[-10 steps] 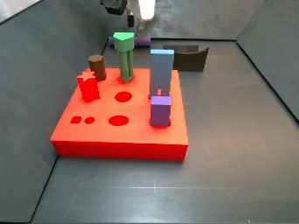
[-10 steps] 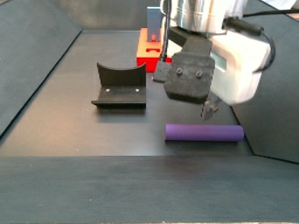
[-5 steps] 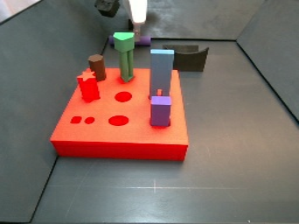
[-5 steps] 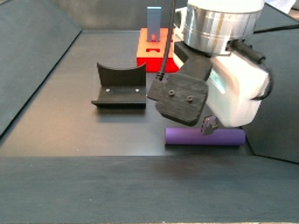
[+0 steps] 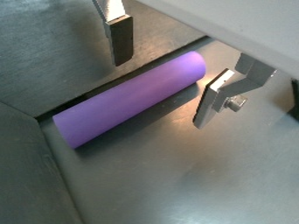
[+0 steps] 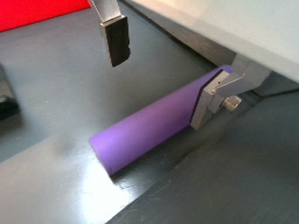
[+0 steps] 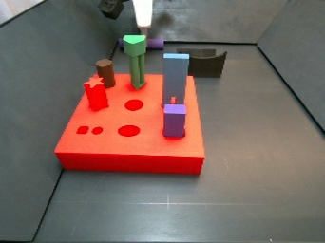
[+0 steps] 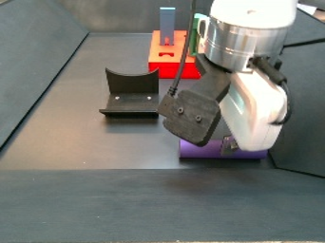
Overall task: Pick up the round object. Move up. Place the round object on the fixture. Regrasp the round object. Move to above the board. Insert the round object.
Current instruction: Pick up the round object.
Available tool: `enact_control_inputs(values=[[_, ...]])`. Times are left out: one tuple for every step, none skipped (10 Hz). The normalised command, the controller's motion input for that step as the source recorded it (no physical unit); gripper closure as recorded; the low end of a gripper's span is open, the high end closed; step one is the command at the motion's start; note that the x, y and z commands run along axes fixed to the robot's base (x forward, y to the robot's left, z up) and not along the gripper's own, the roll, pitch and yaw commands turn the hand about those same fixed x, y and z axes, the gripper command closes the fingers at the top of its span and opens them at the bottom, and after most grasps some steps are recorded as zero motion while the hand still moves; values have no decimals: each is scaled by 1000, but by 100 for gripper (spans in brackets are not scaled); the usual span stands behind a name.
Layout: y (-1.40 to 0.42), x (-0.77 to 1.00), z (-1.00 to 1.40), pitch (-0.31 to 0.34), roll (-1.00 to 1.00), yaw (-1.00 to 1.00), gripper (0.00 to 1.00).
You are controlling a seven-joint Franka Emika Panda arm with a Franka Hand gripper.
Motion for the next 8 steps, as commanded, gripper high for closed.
enact_control_inputs(values=[[134, -60, -300, -291, -303, -391, 0], [100, -20, -337, -304, -269, -346, 0], [40, 0, -411, -296, -223, -243, 0], [0, 0, -477, -301, -186, -171, 0], [-54, 0, -497, -316, -163, -89, 0], [-154, 0, -540, -313, -119, 0, 0], [-137, -49, -591, -286, -94, 0, 0], [-74, 0, -594, -111, -64, 0, 0]])
